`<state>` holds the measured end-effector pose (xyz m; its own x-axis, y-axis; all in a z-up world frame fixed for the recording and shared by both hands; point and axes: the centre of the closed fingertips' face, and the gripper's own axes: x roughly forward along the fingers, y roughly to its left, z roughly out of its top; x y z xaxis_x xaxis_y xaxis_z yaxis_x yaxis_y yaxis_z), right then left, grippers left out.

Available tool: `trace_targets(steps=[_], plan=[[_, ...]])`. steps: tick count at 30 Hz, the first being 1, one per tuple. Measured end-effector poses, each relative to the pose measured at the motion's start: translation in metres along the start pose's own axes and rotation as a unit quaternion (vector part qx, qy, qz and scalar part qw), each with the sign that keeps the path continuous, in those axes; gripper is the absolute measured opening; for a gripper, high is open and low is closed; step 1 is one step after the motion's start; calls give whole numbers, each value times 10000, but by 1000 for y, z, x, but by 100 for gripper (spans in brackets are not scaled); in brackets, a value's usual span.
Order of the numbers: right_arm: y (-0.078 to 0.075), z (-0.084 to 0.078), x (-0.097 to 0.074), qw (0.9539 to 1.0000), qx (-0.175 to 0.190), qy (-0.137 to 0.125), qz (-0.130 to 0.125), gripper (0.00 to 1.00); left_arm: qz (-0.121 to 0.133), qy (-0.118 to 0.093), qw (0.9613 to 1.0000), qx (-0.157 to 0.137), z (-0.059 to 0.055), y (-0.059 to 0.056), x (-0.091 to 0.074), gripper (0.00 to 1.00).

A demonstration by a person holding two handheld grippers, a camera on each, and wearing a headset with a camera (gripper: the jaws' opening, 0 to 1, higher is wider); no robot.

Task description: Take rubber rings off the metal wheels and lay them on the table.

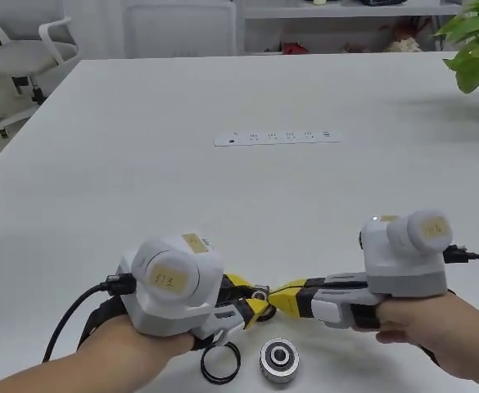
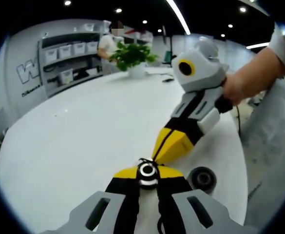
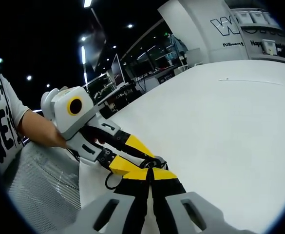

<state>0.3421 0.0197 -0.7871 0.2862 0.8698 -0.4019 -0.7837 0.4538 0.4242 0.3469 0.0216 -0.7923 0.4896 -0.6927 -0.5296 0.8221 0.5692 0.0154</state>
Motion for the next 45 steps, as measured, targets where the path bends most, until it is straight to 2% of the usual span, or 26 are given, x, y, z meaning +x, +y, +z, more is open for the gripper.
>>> trace_targets(steps=[6, 12, 16, 21, 29, 37, 42, 45], plan=[[8, 5, 2, 9997, 26, -112, 197, 0, -21, -23, 10000, 13, 0, 0, 0, 13], [4, 5, 1, 9999, -48, -93, 74, 0, -18, -32, 10000, 12, 0, 0, 0, 13], [-1, 2, -1, 10000, -46, -50, -36, 0, -127, -108, 9999, -15, 0, 0, -1, 13], [-4, 1, -3, 9999, 1, -38, -94, 0, -213, -93, 9997, -111, 1, -1, -1, 14], [-5, 3, -4, 9999, 14, -51, -107, 0, -386, -82, 9992, -117, 1, -4, -8, 23], [-5, 5, -5, 9999, 30, -76, -107, 0, -414, -191, 9988, -194, 6, 0, -19, 31], [-3, 6, -6, 9999, 40, -85, -70, 0, -492, -253, 9983, -181, 8, -4, -28, 36], [0, 7, -6, 10000, 29, -85, -27, 0, -580, -365, 9975, -181, 13, -7, -34, 41]])
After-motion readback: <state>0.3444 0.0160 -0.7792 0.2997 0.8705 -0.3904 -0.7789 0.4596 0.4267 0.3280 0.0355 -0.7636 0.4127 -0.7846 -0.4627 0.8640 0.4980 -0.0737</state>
